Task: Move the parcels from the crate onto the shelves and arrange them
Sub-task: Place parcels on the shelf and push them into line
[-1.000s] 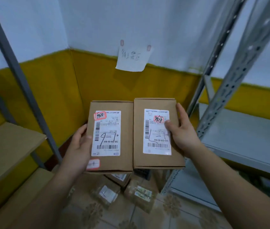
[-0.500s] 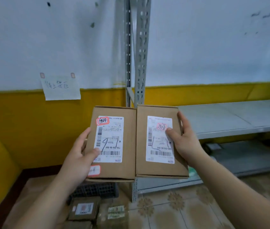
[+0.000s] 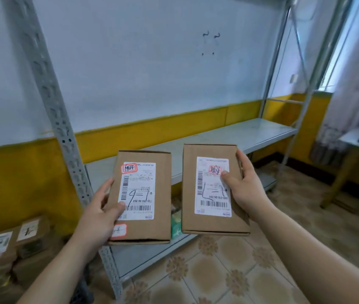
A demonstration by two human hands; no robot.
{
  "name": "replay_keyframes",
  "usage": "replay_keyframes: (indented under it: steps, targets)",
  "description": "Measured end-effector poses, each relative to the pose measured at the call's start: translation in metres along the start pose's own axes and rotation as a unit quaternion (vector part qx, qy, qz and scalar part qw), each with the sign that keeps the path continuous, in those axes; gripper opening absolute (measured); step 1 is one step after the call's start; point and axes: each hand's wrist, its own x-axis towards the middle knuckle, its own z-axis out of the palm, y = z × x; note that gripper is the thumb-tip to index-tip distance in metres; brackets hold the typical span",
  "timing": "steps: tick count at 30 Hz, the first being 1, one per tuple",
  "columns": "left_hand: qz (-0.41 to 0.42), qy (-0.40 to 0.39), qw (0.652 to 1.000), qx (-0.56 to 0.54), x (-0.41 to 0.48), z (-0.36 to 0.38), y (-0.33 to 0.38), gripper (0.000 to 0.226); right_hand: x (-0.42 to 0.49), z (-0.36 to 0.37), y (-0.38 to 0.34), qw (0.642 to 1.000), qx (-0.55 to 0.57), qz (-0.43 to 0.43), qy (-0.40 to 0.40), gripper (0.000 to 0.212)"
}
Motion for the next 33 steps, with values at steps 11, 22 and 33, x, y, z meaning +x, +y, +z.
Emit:
replay_keyframes:
  steps: [11, 22, 33]
  targets:
    - [-0.041, -0.057, 0.997, -0.016, 0.048, 0.179, 0.002, 0.061, 0.075, -0.161, 0.073, 0.994, -0.017, 0.072, 0.078, 0.071]
    - [-0.096, -0.093, 0.991, 0.015, 0.143, 0.25, -0.028, 0.061, 0.169, -0.148, 0.138, 0.988, -0.033, 0.143, 0.048, 0.07]
    - [-0.084, -0.165, 0.982, 0.033, 0.29, 0.363, -0.021, 0.06, 0.313, -0.168, 0.168, 0.98, -0.088, 0.154, 0.086, 0.073]
